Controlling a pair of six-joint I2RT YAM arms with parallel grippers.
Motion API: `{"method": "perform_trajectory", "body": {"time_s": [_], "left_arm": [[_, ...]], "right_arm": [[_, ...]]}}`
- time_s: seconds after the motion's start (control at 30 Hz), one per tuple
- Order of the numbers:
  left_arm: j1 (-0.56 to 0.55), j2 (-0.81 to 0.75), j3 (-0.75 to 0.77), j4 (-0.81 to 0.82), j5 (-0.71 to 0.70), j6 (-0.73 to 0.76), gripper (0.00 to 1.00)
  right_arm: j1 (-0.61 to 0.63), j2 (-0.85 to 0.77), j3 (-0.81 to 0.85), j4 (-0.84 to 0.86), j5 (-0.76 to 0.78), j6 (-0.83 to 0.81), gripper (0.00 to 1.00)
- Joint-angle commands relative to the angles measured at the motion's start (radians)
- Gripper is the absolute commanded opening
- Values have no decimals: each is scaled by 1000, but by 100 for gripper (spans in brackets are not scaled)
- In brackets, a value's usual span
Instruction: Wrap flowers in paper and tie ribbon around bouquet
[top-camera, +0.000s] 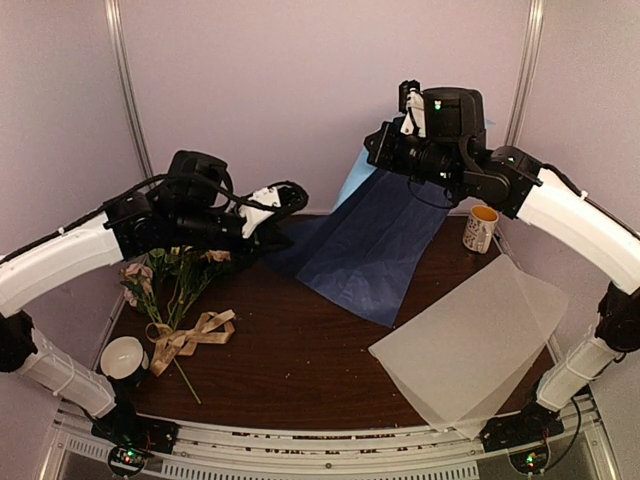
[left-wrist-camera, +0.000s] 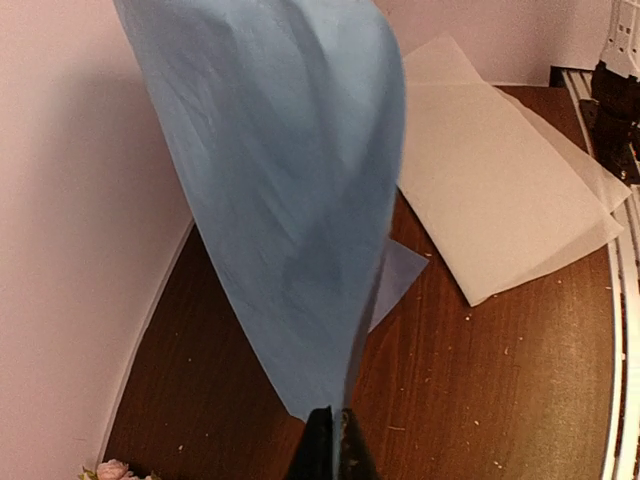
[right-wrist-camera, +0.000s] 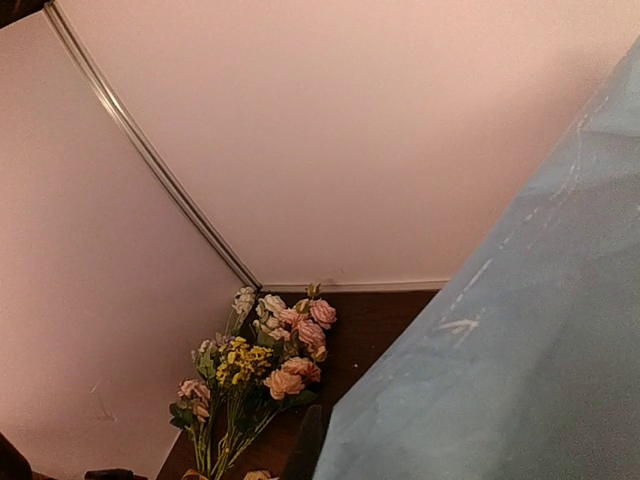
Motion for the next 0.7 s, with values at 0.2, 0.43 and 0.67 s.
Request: {"method": "perform_trajectory", "body": {"time_s": [0.2,0.43,0.67], "left_arm": [[4,-283,-168,51,249,-65,0],[1,-476,-215,57,369,-98,0],[5,-484,-136,39,249,-233,0]], "right_arm": [[206,-162,-10,-59,101,-129,0],[327,-180,39,-81,118,-240,0],[335,-34,367,-302,212,-294,0]]}}
